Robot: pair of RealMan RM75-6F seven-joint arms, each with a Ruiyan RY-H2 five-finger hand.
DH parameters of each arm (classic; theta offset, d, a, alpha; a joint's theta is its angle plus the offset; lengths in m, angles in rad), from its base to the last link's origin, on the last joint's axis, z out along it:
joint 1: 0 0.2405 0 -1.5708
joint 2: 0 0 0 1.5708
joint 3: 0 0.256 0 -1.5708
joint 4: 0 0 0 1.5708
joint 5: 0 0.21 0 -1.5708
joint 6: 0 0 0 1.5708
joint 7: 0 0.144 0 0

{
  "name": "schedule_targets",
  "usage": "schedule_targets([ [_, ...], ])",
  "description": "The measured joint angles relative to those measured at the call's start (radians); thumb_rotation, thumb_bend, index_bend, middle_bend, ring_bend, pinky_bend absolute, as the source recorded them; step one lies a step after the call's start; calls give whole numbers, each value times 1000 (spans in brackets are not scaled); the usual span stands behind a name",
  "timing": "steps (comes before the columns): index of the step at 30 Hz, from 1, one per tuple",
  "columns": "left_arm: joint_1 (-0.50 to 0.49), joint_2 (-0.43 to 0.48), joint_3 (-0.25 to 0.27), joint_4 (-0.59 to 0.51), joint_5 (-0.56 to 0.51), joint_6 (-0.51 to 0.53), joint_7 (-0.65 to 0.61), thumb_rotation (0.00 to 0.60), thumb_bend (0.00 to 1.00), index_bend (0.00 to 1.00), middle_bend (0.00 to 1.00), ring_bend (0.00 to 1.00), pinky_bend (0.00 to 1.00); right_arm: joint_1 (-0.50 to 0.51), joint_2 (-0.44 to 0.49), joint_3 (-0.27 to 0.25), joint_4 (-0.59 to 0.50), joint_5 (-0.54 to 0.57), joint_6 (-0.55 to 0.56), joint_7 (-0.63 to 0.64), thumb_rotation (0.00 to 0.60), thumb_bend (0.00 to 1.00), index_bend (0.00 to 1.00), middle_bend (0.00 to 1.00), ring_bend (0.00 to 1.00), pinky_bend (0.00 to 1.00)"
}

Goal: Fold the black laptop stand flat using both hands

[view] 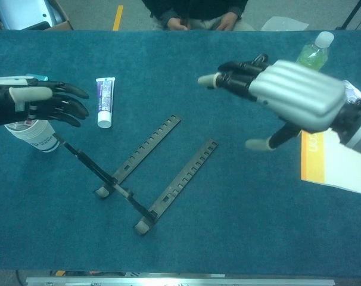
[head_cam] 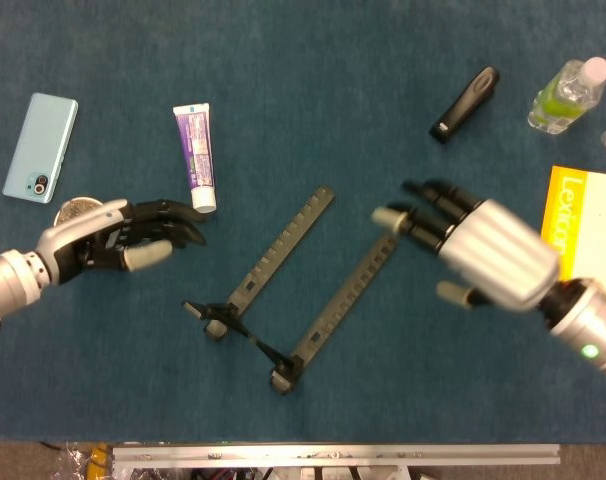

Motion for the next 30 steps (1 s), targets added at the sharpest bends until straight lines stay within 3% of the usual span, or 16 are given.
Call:
schedule_targets([
  [1,6,3,-3,3,2,3,29,542,339,182,223,116,181,-2,13,9,-4,6,6,14,600,143,30,166,31,138],
  [4,23,12,-10,11,12,17,103,600,339,161,172,58,174,-10,51,34,-11,24,26,54,600,143,26,164,31,139],
  [7,40,19,-15,24,31,38,167,600,338,119,113,5,130,-20,77,50,-14,36,41,82,600,143,24,164,29,139],
  [15,70,30,-30,17,47,43,320,600,338,21,4,0,26,-43,117,79,-12,46,75,160,600,135,21,162,28,138],
  [30,94,69,-46,-96,41,-35,572,600,338,0,0,0,0,-81,143,85,12,22,93,231,600,118,21,162,28,139],
])
